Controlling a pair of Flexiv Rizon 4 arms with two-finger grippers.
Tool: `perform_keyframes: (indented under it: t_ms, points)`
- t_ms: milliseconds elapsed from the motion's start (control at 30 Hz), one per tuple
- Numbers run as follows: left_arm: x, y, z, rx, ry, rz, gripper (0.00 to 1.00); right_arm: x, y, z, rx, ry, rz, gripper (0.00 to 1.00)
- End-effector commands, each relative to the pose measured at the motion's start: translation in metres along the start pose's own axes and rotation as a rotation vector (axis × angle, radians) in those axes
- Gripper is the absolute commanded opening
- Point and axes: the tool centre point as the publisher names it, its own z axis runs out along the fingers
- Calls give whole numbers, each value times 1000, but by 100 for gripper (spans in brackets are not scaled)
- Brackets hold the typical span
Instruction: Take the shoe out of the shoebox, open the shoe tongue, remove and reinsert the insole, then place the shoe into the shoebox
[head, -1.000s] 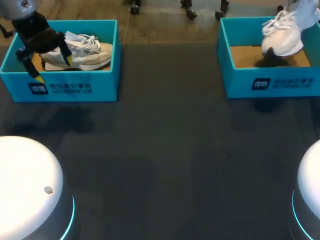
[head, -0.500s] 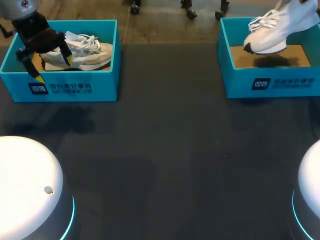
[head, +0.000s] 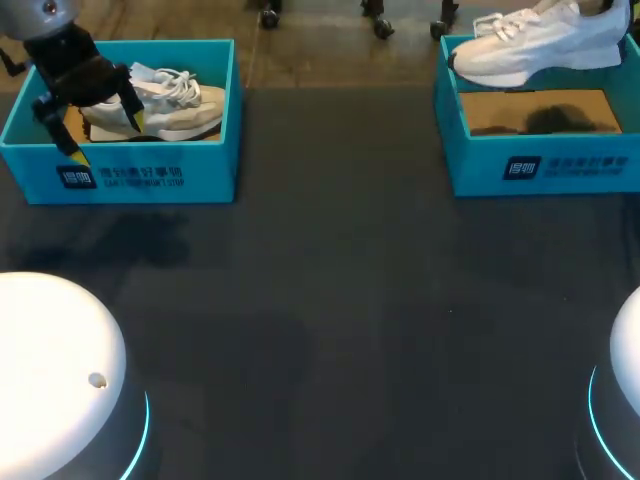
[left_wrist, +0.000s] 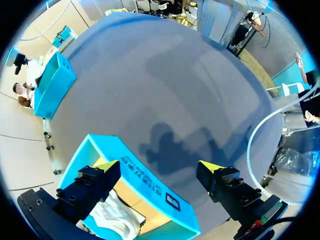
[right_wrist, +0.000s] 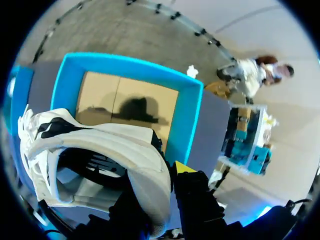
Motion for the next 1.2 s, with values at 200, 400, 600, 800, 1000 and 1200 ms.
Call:
perform_keyframes:
  t_ms: [200,400,600,800,1000,1200]
  points:
    - [-1,0,0,-1,3,0,100,-4,3,6,-20,13,2,0]
    - [-1,0,0,-1,3,0,100,-5,-2,30,-71,51,24,0]
    - [-1,0,0,-1,3,0,100,-8,-9,50,-44,101,79,0]
    - [-1,0,0,-1,3,0,100,-8,-9,50,-44,101,79,0]
    - [-1,0,0,-1,3,0,100,-5,-11,58,-46,92,89,0]
    - [-1,0,0,-1,3,0,100,1,-13,68,-63,81,122,0]
